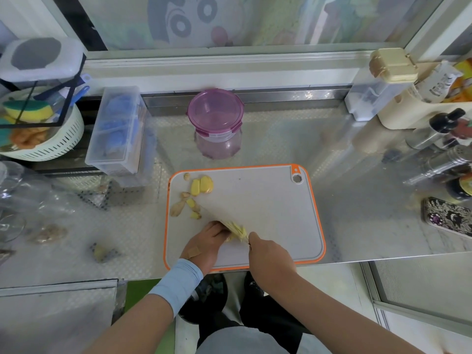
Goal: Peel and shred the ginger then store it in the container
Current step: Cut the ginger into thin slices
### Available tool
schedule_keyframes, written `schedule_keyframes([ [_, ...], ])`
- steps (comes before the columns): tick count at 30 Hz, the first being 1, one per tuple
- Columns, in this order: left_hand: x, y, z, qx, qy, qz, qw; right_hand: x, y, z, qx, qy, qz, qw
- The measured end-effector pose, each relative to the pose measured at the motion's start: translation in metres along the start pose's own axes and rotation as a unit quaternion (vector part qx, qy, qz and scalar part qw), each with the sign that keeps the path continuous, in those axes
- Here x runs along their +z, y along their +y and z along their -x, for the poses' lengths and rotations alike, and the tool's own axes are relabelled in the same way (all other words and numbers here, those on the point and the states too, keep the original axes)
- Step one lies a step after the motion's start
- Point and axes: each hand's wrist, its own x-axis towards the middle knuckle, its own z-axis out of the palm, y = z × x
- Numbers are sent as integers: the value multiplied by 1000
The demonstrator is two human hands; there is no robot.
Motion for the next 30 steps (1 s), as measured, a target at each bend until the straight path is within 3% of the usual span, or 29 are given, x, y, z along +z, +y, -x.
schedule_keyframes([
  [30,6,-3,3,-17,8,58,998,-2,-1,-5,15,-18,-4,1000],
])
